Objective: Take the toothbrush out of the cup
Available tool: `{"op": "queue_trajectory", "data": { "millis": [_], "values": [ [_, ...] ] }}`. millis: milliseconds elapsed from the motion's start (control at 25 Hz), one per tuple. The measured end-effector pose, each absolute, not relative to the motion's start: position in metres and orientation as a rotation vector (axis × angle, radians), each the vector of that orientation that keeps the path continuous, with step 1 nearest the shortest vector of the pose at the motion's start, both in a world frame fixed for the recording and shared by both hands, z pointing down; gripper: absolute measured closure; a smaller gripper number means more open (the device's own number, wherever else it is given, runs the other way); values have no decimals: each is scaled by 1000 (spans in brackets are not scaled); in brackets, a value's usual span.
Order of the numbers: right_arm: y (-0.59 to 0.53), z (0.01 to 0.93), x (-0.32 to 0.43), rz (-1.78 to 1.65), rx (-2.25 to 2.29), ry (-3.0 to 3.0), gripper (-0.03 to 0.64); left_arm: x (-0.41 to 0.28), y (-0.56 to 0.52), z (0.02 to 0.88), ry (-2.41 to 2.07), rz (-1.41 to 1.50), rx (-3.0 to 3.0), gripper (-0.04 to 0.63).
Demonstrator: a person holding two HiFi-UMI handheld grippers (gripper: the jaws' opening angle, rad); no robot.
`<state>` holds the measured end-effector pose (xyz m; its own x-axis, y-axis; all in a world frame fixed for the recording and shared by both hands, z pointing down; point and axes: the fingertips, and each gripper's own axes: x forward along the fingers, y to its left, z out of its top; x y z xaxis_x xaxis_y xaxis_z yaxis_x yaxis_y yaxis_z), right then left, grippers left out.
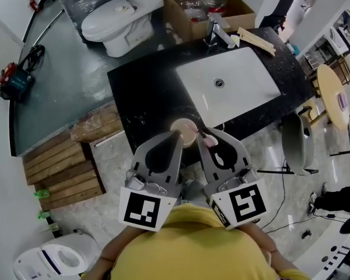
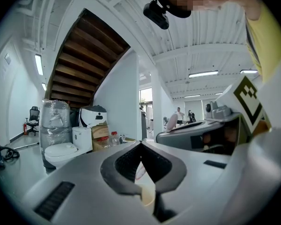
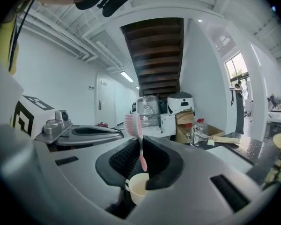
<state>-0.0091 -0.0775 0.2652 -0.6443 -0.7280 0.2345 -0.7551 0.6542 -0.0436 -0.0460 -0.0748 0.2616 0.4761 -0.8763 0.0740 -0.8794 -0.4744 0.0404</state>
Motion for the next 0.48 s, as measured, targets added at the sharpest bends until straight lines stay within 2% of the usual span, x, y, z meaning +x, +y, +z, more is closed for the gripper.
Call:
{"op": "queue_trajectory", "data": {
  "millis": [480],
  "values": [
    [-64,251,-2,179,1230,-2675,581,-43,-65,248,-1563,42,2658,585]
  ]
}}
